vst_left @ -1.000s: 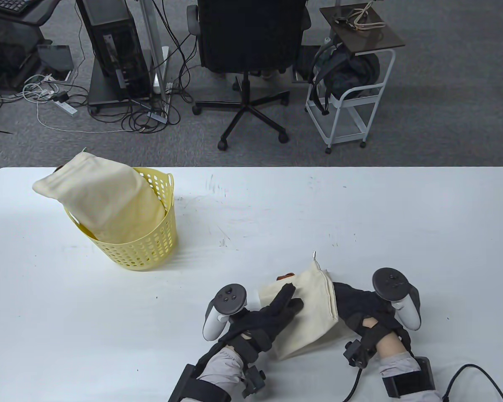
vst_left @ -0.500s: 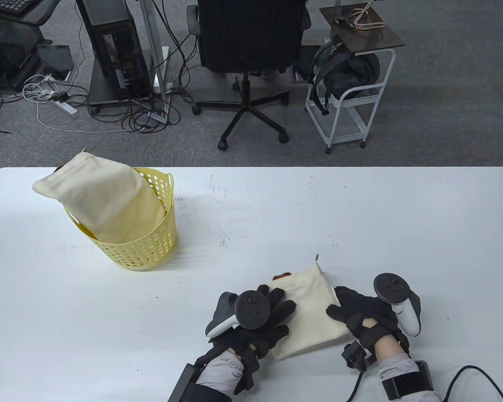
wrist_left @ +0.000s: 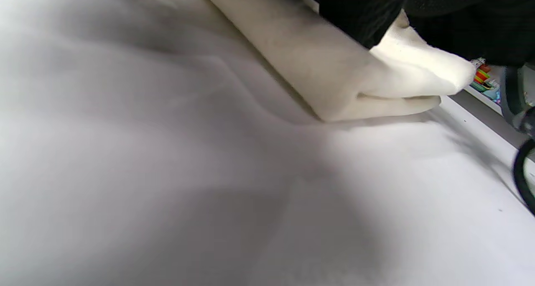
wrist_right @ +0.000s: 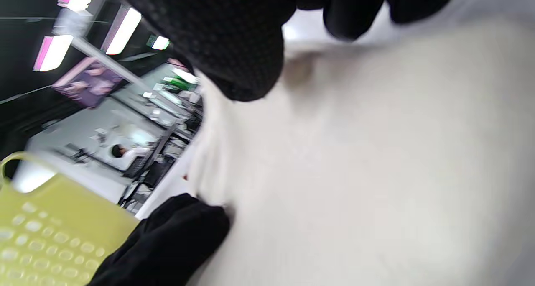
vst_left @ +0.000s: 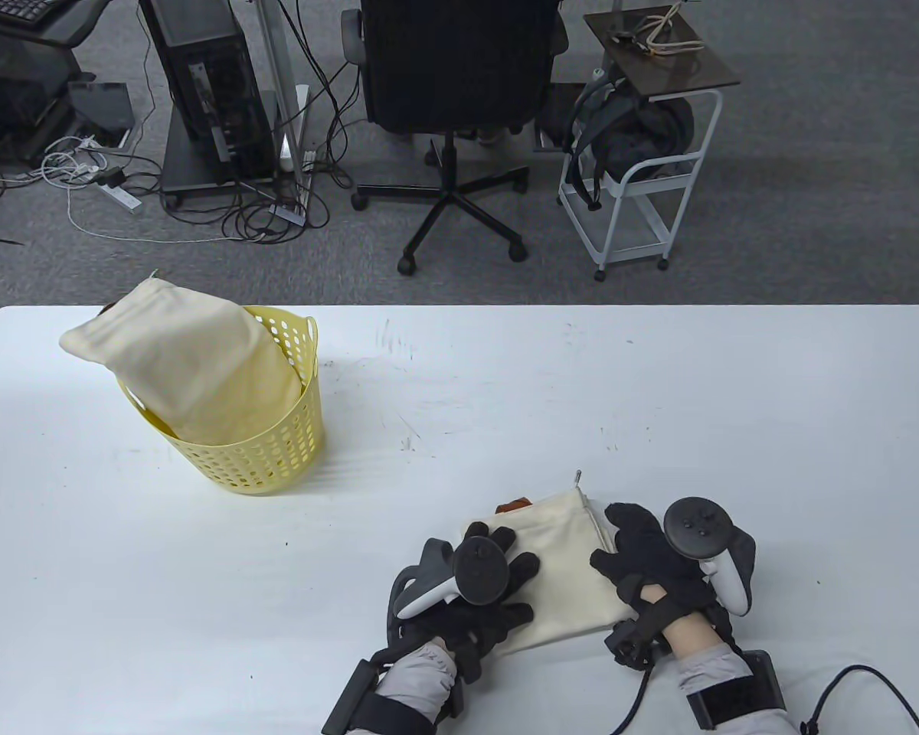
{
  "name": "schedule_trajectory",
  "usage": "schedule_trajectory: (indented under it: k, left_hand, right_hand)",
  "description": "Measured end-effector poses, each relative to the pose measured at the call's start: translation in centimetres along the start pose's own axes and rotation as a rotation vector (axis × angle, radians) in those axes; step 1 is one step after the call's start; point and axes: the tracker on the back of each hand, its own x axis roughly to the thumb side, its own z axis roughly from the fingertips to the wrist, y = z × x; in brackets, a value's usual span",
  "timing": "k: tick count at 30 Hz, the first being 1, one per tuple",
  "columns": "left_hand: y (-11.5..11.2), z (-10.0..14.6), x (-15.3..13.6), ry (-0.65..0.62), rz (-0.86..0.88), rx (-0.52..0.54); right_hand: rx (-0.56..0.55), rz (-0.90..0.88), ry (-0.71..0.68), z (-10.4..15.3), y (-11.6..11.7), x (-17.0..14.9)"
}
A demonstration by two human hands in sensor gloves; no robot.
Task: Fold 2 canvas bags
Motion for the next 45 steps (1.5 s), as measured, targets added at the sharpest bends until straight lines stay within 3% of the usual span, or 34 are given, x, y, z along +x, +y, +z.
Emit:
schedule_trajectory:
  k: [3, 5, 9, 14, 17, 21, 25, 28, 29, 31, 33, 35, 39, 45]
  left_hand:
    - [0.1, -0.1, 0.1, -0.003, 0.008, -0.004]
    - [0.2, -0.1, 0.2, -0.008, 0.022, -0.006]
    - [0.6, 0.0, 0.3, -0.020, 0.035, -0.001]
    - [1.5, 0.5, 0.6, -0.009, -0.023, 0.061]
    - [2.1, 1.3, 0.8, 0.051, -0.178, 0.155]
    - [1.6, 0.8, -0.1, 0.083, -0.088, 0.078]
    - [1.6, 0.7, -0.3, 0.082, -0.085, 0.068]
    - [1.5, 0.7, -0.3, 0.080, -0.082, 0.062]
    - [1.5, 0.7, -0.2, 0.078, -0.079, 0.060]
    - [1.5, 0.7, -0.2, 0.074, -0.076, 0.056]
    - [1.4, 0.7, -0.2, 0.070, -0.068, 0.052]
    - [1.3, 0.7, -0.2, 0.069, -0.066, 0.053]
    - [1.2, 0.7, -0.2, 0.066, -0.060, 0.057]
    - [1.0, 0.5, -0.2, 0.026, 0.012, 0.036]
  right_hand:
    - [-0.016, 0.248, -0.217, 0.8, 0.5, 2.2]
    - [0.100, 0.344, -0.262, 0.6, 1.6, 2.5]
    - [0.240, 0.479, -0.078, -0.3, 3.2, 1.1]
    - [0.321, 0.455, 0.008, -1.3, 3.5, 0.0]
    - [0.300, 0.437, 0.010, -1.4, 3.3, 0.0]
    - [0.299, 0.468, 0.000, -1.0, 3.8, 0.2]
    - [0.265, 0.534, -0.007, -0.6, 4.4, 1.8]
    - [0.142, 0.621, -0.131, 0.4, 5.3, 4.1]
    - [0.182, 0.617, -0.191, 0.4, 5.8, 4.4]
    - [0.391, 0.577, -0.272, 0.0, 7.4, 4.2]
    - [0.475, 0.565, -0.094, -0.3, 7.7, 3.0]
    - [0.446, 0.472, -0.065, -0.6, 7.2, 2.5]
    - [0.379, 0.556, 0.036, -0.6, 5.6, 1.5]
    - [0.387, 0.445, 0.117, -0.8, 3.2, -0.7]
